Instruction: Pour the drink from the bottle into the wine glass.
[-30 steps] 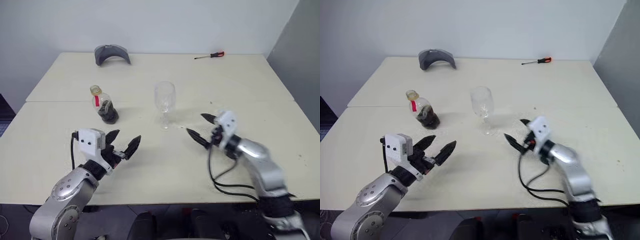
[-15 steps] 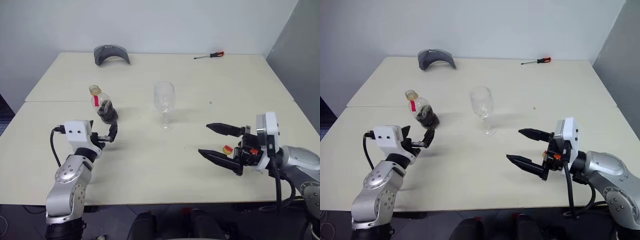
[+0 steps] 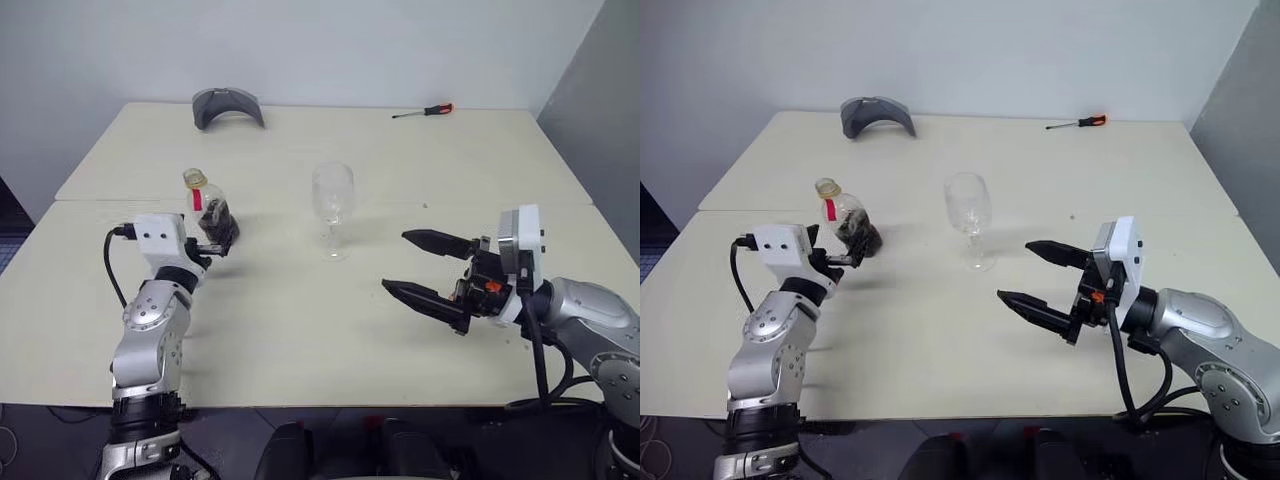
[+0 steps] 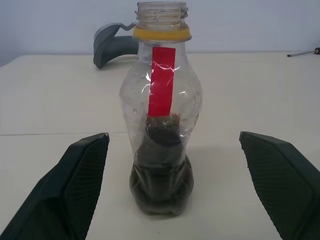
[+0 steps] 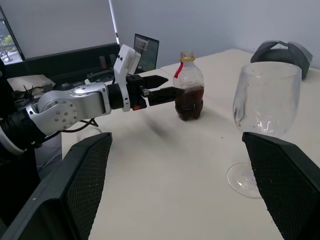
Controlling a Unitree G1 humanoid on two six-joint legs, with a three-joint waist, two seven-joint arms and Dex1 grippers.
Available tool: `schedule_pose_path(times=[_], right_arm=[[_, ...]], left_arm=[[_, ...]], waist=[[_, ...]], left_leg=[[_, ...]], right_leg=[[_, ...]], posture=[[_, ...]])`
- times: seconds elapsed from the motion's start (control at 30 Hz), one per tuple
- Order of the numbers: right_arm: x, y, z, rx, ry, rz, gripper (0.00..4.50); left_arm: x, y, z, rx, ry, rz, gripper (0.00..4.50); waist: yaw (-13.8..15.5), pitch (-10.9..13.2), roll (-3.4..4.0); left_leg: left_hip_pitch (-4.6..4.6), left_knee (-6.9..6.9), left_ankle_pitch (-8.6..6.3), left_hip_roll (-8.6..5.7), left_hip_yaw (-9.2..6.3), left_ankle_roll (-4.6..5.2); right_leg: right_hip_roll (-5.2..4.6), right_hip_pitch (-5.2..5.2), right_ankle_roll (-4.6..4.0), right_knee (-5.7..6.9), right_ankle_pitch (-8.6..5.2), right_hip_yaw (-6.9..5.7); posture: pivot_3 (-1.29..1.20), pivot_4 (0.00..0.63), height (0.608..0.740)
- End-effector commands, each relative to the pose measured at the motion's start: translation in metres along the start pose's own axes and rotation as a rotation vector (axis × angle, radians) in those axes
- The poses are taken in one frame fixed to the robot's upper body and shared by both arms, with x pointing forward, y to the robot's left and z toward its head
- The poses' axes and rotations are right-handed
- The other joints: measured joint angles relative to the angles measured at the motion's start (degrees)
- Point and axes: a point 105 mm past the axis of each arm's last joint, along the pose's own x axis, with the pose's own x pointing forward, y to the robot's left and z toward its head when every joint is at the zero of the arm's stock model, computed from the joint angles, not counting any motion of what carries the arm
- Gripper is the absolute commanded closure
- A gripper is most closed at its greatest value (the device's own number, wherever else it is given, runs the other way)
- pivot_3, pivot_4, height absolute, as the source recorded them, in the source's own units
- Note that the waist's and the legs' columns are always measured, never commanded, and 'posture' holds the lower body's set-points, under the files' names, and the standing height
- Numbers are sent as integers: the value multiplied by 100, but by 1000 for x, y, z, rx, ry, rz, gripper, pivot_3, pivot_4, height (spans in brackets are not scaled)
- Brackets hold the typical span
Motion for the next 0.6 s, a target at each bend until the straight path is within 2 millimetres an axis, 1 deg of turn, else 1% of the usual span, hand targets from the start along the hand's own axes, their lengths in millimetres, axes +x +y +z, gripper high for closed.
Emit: schedule_pose_path(times=[0.03,0.23,0.43,0.6], right_arm=[[2,4,9,-30,-39,5,54],[3,5,8,-27,-44,-9,54],[2,6,8,-28,-46,-31,54],[2,7,7,-23,-41,-41,54]], left_arm=[[7,-1,8,20,-38,-19,0],[21,4,4,24,-25,-34,0],[40,9,0,39,-29,-44,0],[53,9,-2,57,-33,-68,0]], waist=[[0,0,0],[0,0,0],[0,0,0],[-1,0,-1]], left_leg=[[0,0,0,0,0,0],[0,1,0,0,-1,-1],[-2,3,1,-1,-1,-1],[-3,3,1,-2,0,-1]], right_leg=[[0,0,0,0,0,0],[0,0,0,0,0,-2],[0,-1,0,0,0,-3],[0,-2,0,1,0,-4]], posture=[[0,150,740],[0,150,740],[0,150,740],[0,150,740]])
